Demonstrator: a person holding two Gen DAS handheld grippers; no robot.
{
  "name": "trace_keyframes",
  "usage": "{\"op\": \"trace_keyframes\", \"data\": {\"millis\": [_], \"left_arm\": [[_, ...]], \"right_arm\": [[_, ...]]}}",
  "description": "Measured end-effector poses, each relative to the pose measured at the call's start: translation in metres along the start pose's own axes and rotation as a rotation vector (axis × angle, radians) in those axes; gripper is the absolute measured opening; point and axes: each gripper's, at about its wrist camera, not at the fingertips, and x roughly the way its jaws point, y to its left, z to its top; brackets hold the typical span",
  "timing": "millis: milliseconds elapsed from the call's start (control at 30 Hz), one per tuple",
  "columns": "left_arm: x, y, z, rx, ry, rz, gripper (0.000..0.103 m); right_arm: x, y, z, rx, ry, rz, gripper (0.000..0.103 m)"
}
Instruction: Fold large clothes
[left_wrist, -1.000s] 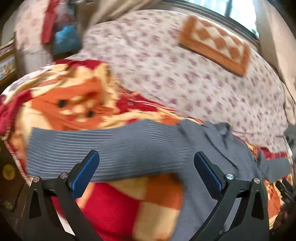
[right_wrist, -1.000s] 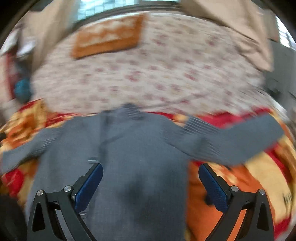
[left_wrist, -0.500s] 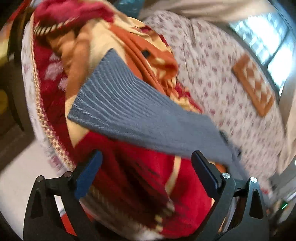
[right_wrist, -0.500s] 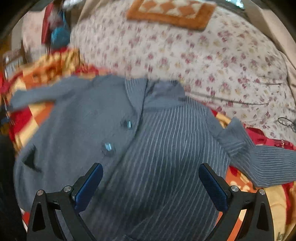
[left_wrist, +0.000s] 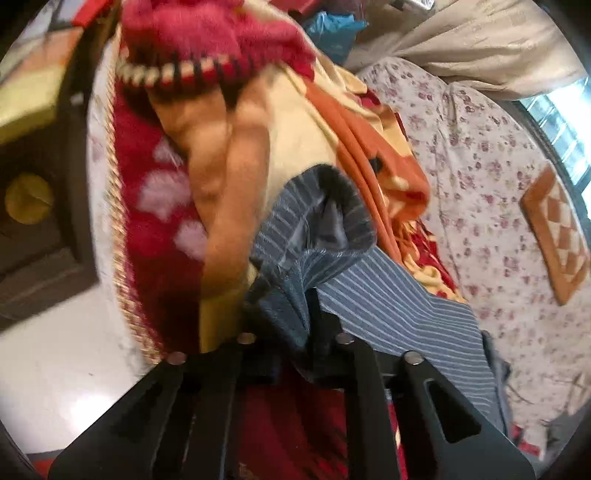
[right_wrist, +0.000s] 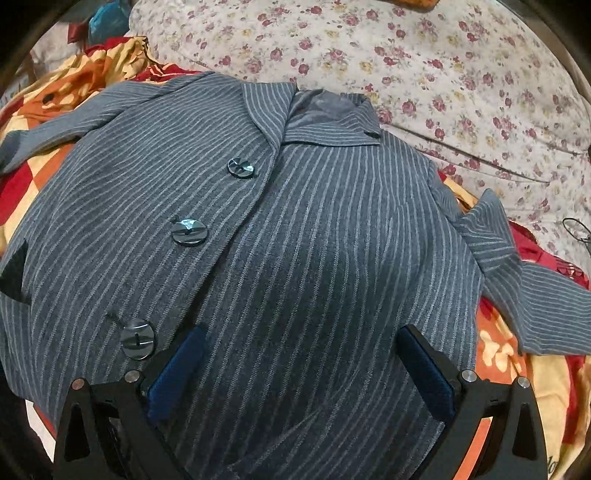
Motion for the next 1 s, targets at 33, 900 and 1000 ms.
{"op": "trace_keyframes", "data": {"millis": [33, 900, 1000], "left_arm": [[-0.005, -0.008, 0.0, 0.024, -0.014, 0.022, 0.005], [0.0, -0.506, -0.351, 0.813, 0.53, -0.703, 0.004], [-0.002, -0.506, -0.361, 0.82, 0.527, -0.694, 0.004]], "right_arm": [[0.002, -0.001, 0.004, 0.0, 0.001, -0.003, 0.103], [-0.098, -0.221, -0.141, 0.902, -0.142, -0.209, 0.103], [-0.098, -0.227, -0.148, 0.932, -0.151, -0.176, 0.103]]}}
